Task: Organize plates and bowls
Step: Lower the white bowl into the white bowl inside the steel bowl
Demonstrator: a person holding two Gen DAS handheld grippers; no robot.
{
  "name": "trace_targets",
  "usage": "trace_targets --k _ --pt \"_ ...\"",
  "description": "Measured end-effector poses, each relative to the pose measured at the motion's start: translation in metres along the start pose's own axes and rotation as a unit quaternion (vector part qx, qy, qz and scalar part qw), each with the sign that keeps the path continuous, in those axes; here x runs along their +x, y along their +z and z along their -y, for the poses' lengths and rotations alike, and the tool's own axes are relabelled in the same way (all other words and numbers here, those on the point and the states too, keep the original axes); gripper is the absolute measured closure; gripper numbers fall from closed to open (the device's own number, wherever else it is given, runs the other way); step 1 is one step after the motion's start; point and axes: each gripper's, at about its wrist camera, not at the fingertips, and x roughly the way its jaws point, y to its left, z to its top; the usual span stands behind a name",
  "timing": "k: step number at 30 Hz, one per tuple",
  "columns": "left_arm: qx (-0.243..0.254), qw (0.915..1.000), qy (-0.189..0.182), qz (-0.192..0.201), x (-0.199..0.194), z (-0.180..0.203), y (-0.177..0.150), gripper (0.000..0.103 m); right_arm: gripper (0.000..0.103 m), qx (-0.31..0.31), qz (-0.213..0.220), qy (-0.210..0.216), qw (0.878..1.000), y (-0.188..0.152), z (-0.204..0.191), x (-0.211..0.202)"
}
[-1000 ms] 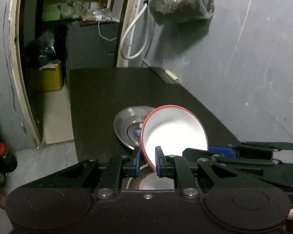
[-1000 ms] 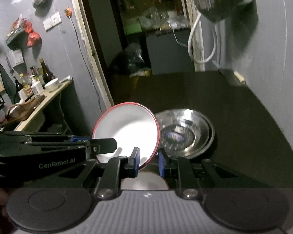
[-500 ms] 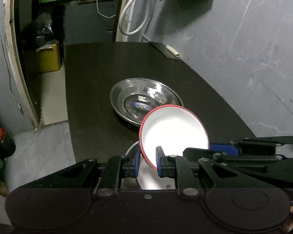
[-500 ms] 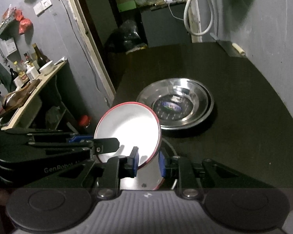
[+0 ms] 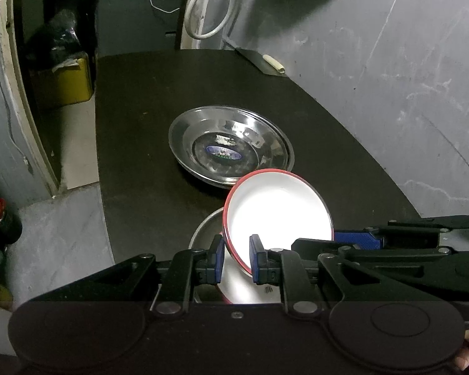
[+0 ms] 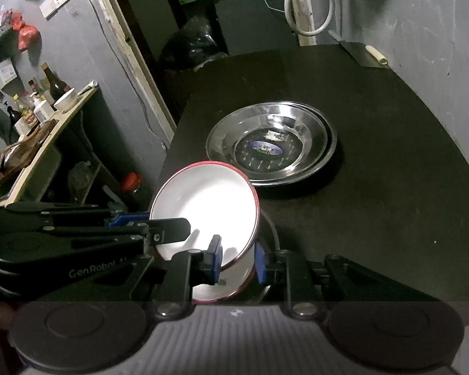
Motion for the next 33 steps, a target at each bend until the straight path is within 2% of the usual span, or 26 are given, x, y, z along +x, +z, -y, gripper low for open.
trace_targets --k 23,33 --pt "-0.003 0.9996 0.0 -0.029 0.015 0.001 0.001 0.085 0.075 -0.008 -0.03 0.003 1.0 -0.001 -0.005 0.011" --pt "0.003 0.9994 0.001 -0.033 0.02 0.006 0.002 0.081 0.074 -0.007 -0.031 0.001 0.999 -0.003 -0.005 0.009"
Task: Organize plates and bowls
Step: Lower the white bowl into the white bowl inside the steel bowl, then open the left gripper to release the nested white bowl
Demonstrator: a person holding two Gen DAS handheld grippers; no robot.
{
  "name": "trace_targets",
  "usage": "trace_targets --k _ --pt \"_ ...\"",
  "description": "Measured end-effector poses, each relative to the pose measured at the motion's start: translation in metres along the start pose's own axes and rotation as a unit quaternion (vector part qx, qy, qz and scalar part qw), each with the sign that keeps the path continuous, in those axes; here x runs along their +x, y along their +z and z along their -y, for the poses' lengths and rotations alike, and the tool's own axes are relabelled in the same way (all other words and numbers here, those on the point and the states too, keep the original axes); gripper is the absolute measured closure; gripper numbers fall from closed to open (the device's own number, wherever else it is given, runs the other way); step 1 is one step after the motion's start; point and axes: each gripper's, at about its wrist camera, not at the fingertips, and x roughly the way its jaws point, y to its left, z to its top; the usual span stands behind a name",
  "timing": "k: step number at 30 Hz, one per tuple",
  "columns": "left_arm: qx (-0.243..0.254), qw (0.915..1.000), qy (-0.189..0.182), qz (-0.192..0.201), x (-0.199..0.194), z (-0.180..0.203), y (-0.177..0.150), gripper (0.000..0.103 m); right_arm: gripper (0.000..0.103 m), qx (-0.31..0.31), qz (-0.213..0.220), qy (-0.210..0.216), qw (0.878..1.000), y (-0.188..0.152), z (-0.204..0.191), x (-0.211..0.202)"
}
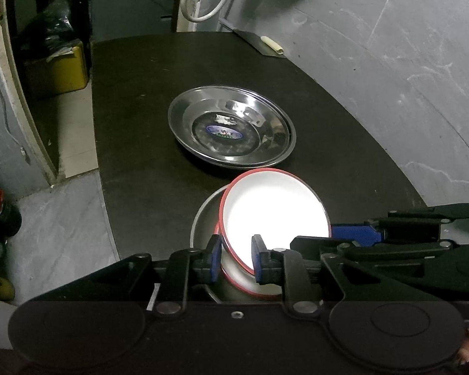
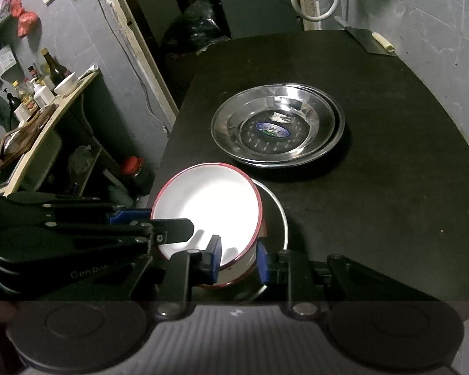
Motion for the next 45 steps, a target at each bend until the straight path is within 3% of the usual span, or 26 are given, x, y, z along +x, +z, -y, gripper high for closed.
trace_targets --k 21,30,37,40,45 --pt "-0.008 0.9999 -0.007 -0.005 -0.002 -0.005 -0.005 0.078 0.067 0.004 0.0 -0.006 1.0 -0.004 -0.002 -0.002" --pt "-0.014 0.9998 -0.01 0.006 -0.01 -0.011 -0.006 0.071 0.066 0.006 0.016 -0.009 1.0 -0.004 -0.003 -0.008" --pt "-0.039 0.9989 -0.006 0.025 -0.023 -0.023 -0.009 0.058 0.065 0.016 0.041 -0.017 0.999 -0.003 0.0 -0.018" --pt "-0.049 0.9982 0.003 0.035 -0.027 -0.028 -0.01 0.033 0.061 0.023 0.049 -0.021 0.998 -0.003 0.002 -0.021" --pt "-0.068 0.9956 0.036 0.053 -0.033 -0.038 -0.013 0.006 0.038 0.032 0.053 -0.03 0.998 -0.004 0.005 -0.023"
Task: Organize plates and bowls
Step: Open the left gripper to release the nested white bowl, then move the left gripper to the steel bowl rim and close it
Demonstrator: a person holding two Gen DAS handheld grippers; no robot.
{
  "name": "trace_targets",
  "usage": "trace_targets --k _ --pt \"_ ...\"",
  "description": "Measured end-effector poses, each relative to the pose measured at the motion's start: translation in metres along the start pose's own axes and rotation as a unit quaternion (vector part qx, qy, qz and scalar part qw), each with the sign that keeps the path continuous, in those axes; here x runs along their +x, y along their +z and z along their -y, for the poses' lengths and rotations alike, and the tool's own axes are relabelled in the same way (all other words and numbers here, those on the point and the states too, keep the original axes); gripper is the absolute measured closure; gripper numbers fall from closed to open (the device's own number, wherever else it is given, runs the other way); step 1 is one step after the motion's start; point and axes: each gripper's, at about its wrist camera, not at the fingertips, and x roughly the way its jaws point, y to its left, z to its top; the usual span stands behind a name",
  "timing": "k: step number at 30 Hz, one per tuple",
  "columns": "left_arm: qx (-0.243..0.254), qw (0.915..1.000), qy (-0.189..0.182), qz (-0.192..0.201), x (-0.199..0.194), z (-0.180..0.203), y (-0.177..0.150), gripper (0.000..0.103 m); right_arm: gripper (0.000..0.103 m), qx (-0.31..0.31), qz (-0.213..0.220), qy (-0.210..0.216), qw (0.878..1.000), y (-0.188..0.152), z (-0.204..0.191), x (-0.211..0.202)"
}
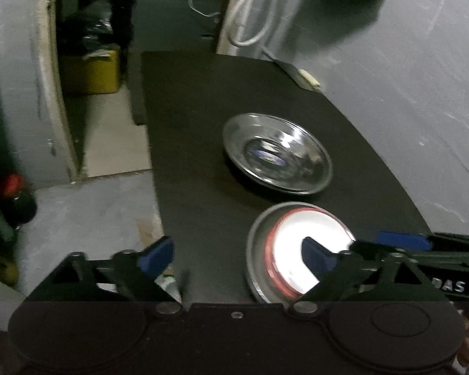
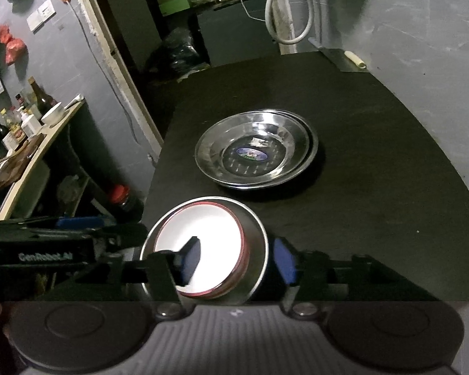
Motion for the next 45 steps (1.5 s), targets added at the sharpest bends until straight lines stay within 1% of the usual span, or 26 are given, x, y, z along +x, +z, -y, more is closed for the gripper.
trace_targets --k 1,2,4,5,6,7,8,9,14,18,22,29,38,45 --pt "-0.005 1.0 0.005 0.001 0.0 -0.002 0.0 0.002 0.034 0.001 0.001 -0.002 1.0 0.0 0.0 -0.001" --pt "-0.012 0.9999 0.01 0.001 0.0 -0.005 -0.001 0.001 0.028 0.003 0.001 -0.004 1.0 -0.001 0.001 -0.001" --pt "-0.025 0.9995 0.016 -0.003 0.0 -0.01 -0.002 0.001 0.021 0.007 0.002 -0.009 1.0 -0.001 0.003 -0.001" --pt "-0.032 0.9993 0.019 -0.008 0.001 -0.012 -0.003 0.001 0.014 0.01 0.002 -0.012 1.0 -0.001 0.003 -0.001" --pt "-0.037 0.9989 0.024 -0.013 0.002 -0.014 -0.004 0.001 0.009 0.013 0.003 -0.015 1.0 -0.002 0.004 -0.002" --pt "-0.041 0.9986 0.029 -0.017 0.003 -0.016 -0.004 0.001 0.007 0.018 0.003 -0.02 1.0 -0.002 0.006 -0.002" --pt "-0.045 0.9982 0.034 -0.021 0.004 -0.017 -0.005 0.001 0.002 0.023 0.005 -0.026 0.999 -0.003 0.007 -0.002" --pt "-0.048 0.9978 0.038 -0.025 0.005 -0.018 -0.006 0.001 0.0 0.028 0.007 -0.035 0.999 -0.003 0.01 -0.002" --pt "-0.053 0.9967 0.052 -0.032 0.004 -0.021 -0.009 0.001 0.0 0.065 0.01 -0.077 0.995 -0.007 0.025 -0.003" --pt "-0.05 0.9963 0.057 -0.04 0.007 -0.019 -0.008 0.001 0.0 0.077 -0.007 -0.096 0.992 -0.011 0.033 0.001" --pt "-0.04 0.9962 0.061 -0.049 0.011 -0.015 -0.008 0.001 0.0 0.075 -0.026 -0.099 0.992 -0.012 0.036 0.006" --pt "-0.028 0.9958 0.059 -0.064 0.018 -0.01 -0.007 0.001 0.0 0.07 -0.04 -0.097 0.992 -0.013 0.036 0.01" --pt "-0.029 0.9943 0.061 -0.082 0.027 -0.01 -0.007 0.001 0.0 0.063 -0.054 -0.091 0.992 -0.01 0.037 0.018" --pt "-0.029 0.9933 0.065 -0.091 0.032 -0.011 -0.006 0.001 0.0 0.057 -0.072 -0.092 0.991 -0.009 0.038 0.027"
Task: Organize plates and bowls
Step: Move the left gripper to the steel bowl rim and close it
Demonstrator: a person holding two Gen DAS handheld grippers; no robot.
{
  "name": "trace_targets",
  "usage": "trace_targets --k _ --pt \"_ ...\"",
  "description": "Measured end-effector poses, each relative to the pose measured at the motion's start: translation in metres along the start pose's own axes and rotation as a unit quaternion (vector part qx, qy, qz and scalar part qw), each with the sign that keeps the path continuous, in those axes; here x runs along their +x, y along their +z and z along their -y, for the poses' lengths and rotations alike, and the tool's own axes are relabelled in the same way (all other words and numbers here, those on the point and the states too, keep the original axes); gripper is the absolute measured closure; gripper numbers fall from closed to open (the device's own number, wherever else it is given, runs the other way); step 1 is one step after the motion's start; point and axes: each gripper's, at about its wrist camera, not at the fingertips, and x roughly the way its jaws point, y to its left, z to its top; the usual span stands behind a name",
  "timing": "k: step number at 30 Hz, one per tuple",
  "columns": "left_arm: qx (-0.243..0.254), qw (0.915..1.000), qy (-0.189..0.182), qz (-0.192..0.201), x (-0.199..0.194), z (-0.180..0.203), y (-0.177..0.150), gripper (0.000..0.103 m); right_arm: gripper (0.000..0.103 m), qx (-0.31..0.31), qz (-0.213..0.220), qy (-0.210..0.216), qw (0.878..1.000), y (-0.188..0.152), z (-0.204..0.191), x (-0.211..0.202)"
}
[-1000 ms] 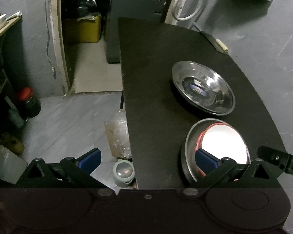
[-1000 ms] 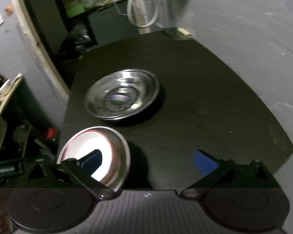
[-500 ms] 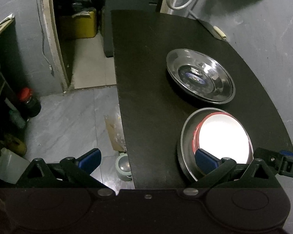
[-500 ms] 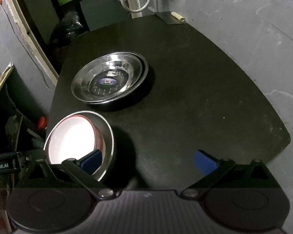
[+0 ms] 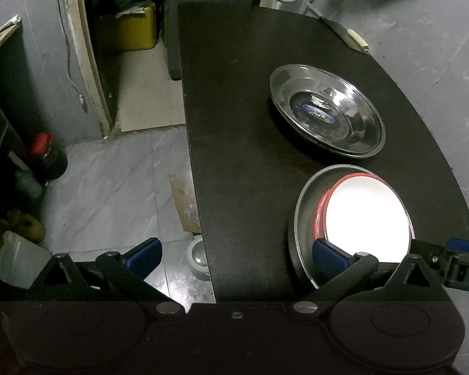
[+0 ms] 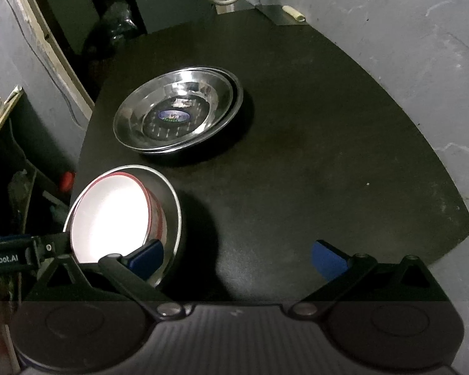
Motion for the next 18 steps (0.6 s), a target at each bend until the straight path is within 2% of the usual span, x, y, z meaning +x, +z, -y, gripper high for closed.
trace_targets --k 6,13,14,18 --pt "-0.003 0.9999 0.009 -0.006 0.004 0.0 0.001 0.001 0.0 -0.002 -0.012 0.0 1.0 0.0 0.001 0.005" --pt "0.019 0.9995 0.021 -0.009 0.008 0.006 0.001 0.002 0.0 -0.015 -0.018 0.003 1.0 0.001 0.001 0.009" --pt "0.023 0.9995 0.021 -0.009 0.008 0.006 0.0 0.003 0.0 -0.02 -0.017 0.002 1.0 0.001 0.0 0.01" --pt "0.04 0.9992 0.003 -0.01 0.006 0.012 -0.001 0.021 0.0 -0.041 -0.011 -0.002 0.999 0.0 -0.004 0.009"
